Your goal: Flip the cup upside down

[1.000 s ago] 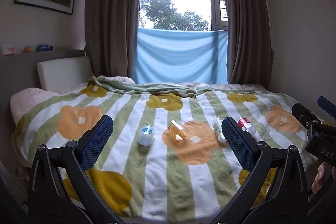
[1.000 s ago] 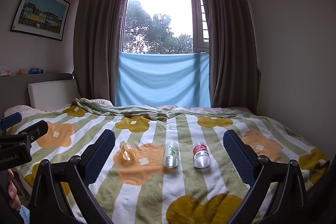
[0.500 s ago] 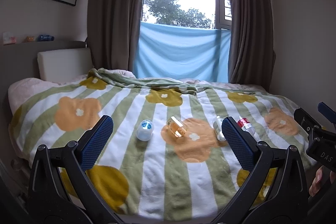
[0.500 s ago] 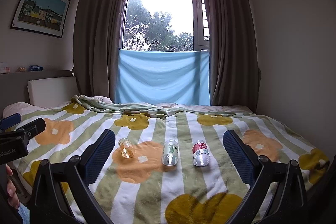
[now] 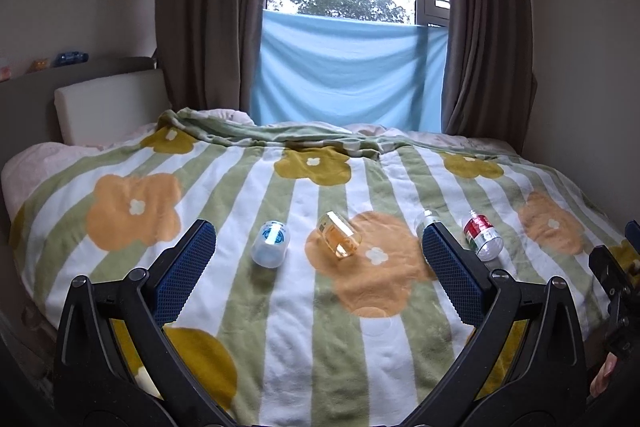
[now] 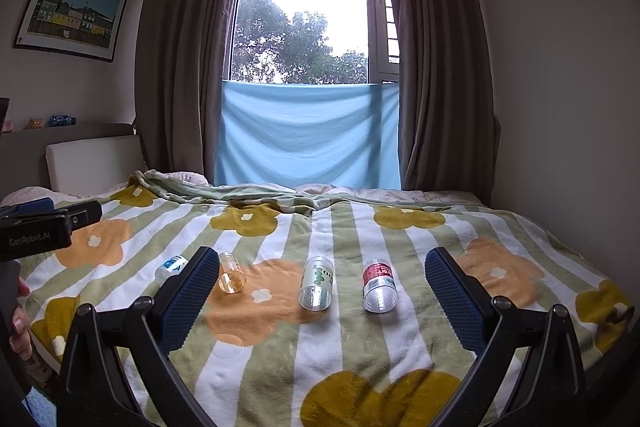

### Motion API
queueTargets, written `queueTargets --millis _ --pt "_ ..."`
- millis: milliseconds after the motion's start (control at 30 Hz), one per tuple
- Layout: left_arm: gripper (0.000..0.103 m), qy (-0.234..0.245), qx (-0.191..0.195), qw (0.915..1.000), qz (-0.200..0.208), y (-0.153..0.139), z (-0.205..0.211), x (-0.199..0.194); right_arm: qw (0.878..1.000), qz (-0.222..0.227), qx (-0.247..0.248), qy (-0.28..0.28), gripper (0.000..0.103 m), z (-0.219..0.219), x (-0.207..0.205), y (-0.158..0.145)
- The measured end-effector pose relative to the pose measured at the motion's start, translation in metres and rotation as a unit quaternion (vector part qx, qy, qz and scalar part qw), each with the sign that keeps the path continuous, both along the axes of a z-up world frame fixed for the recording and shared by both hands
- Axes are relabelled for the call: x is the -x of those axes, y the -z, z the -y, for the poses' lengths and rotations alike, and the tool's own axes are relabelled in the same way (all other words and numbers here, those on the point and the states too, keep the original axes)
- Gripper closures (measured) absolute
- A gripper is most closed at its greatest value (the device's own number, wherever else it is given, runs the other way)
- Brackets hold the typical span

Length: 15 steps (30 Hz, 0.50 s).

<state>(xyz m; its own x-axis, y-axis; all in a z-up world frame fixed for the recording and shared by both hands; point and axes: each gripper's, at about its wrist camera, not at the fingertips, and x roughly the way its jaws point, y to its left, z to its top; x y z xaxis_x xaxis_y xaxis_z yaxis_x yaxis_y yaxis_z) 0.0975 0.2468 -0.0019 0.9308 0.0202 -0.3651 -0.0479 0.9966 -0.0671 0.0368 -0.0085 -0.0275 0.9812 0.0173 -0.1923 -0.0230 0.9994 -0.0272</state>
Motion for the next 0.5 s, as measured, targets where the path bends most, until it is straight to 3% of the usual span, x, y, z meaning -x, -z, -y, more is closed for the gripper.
queueTargets --millis 133,267,500 --pt "0.000 0.023 -0.015 0.9986 -0.046 0.006 0.002 -0.065 1.000 -0.017 -0.007 -0.007 0.000 0.005 -0.018 0.014" --pt "0.000 0.046 -0.006 0.9942 -0.097 0.024 0.006 -0.134 0.999 -0.036 -0.009 -0.012 0.000 0.010 -0.040 0.030" --pt "0.000 0.050 0.002 0.9789 -0.198 0.078 0.014 -0.249 0.998 -0.060 -0.007 -0.024 0.000 0.014 -0.070 0.061"
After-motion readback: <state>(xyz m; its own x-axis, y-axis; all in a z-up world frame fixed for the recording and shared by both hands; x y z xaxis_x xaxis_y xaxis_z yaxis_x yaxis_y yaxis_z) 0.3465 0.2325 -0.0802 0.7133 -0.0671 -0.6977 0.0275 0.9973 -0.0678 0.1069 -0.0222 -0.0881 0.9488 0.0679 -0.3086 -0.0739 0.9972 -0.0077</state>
